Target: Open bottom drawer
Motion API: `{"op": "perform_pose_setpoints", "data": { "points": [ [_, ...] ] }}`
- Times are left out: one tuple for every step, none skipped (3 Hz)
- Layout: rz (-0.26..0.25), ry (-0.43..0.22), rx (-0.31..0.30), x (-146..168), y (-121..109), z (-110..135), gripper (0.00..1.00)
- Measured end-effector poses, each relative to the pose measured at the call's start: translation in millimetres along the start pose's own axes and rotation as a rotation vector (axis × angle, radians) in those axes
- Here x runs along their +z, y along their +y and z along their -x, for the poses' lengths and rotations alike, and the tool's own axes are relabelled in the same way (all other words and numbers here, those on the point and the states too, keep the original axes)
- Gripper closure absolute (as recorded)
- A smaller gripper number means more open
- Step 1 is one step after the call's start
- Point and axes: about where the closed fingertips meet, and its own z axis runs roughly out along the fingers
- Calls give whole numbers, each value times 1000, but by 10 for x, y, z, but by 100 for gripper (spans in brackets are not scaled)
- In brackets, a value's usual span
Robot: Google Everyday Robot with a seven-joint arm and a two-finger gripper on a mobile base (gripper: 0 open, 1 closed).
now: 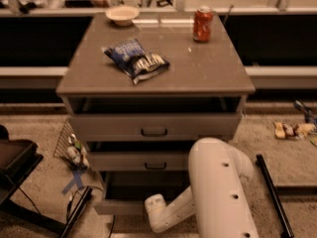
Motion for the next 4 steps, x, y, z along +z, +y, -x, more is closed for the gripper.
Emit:
{"op": "perform_pose_setpoints", "data": {
  "points": [
    [0, 0, 0, 3, 0, 0, 100],
    [-42, -8, -5, -320, -137, -112, 100],
    [-123, -34, -5, -1146, -296, -439, 100],
    [-231, -48, -27, -1800, -681, -661, 100]
  ]
}}
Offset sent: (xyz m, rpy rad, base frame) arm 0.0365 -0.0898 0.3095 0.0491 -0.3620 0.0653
